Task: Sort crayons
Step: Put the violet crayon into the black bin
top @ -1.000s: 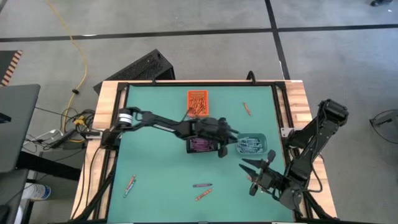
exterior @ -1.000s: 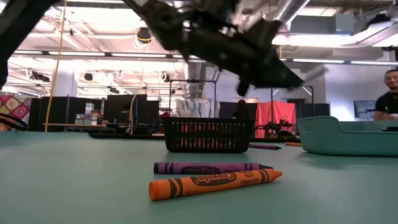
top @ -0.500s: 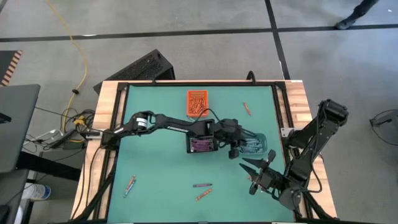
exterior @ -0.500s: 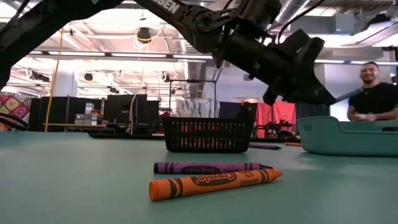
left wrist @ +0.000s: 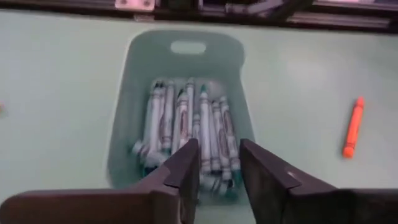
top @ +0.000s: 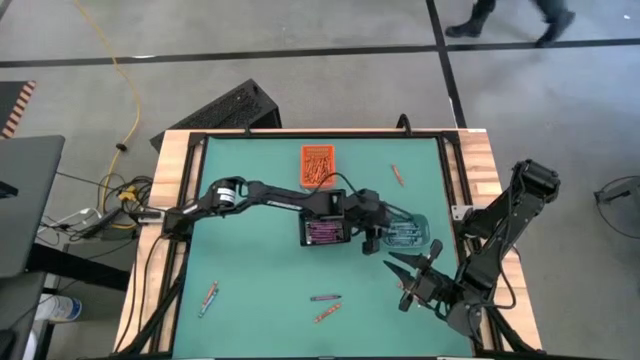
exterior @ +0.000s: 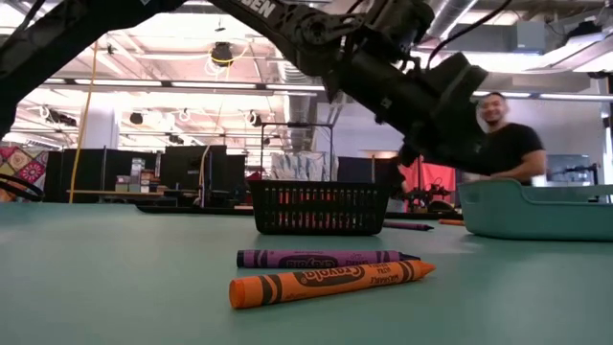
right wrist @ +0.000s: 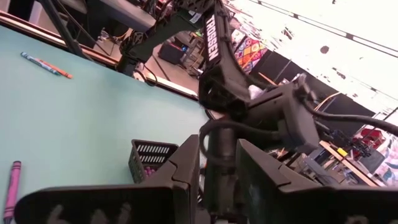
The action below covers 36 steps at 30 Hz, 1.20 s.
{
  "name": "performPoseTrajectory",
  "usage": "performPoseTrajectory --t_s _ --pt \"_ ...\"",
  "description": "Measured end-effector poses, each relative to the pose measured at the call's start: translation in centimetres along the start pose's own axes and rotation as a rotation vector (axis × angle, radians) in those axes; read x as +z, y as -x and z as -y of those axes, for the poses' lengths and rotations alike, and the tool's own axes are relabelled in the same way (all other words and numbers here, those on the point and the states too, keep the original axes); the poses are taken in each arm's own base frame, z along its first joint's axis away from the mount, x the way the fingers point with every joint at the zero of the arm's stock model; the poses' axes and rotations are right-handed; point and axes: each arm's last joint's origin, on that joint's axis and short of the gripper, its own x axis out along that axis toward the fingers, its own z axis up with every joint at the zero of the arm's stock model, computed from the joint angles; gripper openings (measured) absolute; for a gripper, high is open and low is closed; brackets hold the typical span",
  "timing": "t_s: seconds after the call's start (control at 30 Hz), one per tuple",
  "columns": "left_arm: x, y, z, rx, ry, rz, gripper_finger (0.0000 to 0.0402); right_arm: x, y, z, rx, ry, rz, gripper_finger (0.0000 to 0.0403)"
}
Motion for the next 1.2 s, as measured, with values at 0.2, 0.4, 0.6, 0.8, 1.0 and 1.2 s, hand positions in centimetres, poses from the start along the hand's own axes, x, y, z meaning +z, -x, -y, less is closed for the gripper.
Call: performPoseTrajectory --t_s 0.2,0.4,0.6,0.8,1.0,1.2 --pt "2.7 2.7 -0.7 0.039 -0.105 -0.229 0.0122 0.0 0.0 0.0 0.000 0.000 0.000 0.0105" --pt "6.0 7.1 -0.5 0.200 -0.197 -0.525 0.0123 0.0 0.0 0.0 -0.005 0.004 -0.001 0.0105" --pt "6.8 11.8 0.0 0.369 -0.215 -0.761 0.0123 0.0 -0.1 0.0 -0.006 -0.002 -0.001 0.0105" --pt "6.3 15.1 2.0 0.317 -0.069 -0.857 0.0123 0.0 -0.2 0.0 -0.007 -0.042 -0.003 0.0105" --pt "4.3 18.7 6.5 0.290 -0.068 -0.877 0.0123 0.0 -0.2 -0.1 0.034 -0.066 -0.003 0.0105" --pt "-0.7 22.5 11.0 0.208 -0.001 -0.910 0.0123 0.0 -0.3 -0.2 0.060 -0.090 -0.005 0.0105"
